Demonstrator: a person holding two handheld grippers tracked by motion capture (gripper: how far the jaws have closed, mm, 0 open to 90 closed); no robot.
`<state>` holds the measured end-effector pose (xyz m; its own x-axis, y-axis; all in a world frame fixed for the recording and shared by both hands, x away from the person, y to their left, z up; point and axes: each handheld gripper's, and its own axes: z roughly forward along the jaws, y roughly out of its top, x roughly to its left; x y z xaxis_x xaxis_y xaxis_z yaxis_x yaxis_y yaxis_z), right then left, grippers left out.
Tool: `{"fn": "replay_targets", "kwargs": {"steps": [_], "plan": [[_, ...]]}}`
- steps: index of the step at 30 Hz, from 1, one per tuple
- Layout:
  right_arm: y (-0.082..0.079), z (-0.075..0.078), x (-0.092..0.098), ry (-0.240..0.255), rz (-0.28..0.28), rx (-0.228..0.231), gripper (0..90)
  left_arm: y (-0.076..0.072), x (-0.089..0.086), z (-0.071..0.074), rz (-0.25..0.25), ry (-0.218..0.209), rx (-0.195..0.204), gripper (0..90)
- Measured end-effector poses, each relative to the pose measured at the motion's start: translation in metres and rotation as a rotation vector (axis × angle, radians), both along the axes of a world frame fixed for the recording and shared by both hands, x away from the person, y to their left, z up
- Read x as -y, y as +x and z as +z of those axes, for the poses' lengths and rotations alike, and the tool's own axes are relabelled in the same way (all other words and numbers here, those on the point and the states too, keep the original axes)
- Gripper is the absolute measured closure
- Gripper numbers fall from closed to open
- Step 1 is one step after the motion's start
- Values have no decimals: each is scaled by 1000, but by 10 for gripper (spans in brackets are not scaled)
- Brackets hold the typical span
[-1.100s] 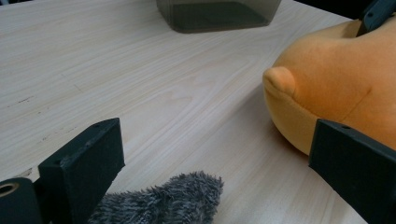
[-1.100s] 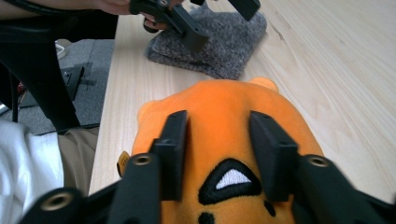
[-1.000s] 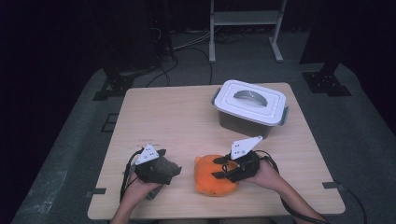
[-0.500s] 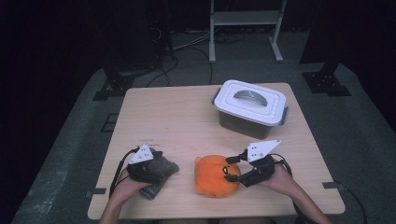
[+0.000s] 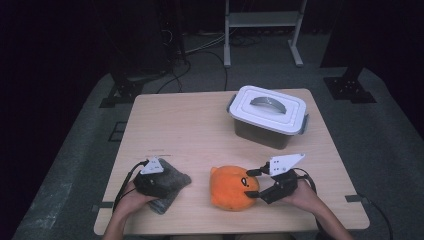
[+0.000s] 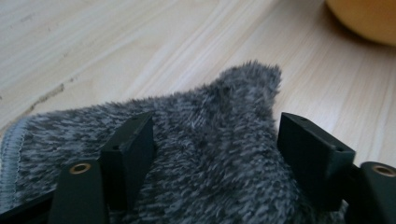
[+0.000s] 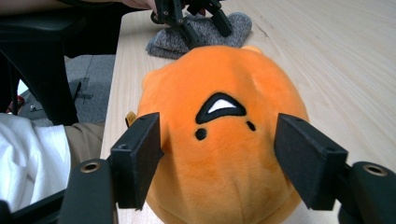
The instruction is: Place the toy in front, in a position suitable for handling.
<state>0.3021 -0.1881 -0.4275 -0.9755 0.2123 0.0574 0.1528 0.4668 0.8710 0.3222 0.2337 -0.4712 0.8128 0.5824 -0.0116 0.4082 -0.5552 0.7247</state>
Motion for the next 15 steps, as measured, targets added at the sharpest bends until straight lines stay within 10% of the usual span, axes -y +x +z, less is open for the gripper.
{"fn": "replay_targets", "kwargs": {"steps": [15], "plan": [[-2, -11, -4, 13, -36, 10, 302, -4, 1, 2, -10, 36, 28, 705]]}}
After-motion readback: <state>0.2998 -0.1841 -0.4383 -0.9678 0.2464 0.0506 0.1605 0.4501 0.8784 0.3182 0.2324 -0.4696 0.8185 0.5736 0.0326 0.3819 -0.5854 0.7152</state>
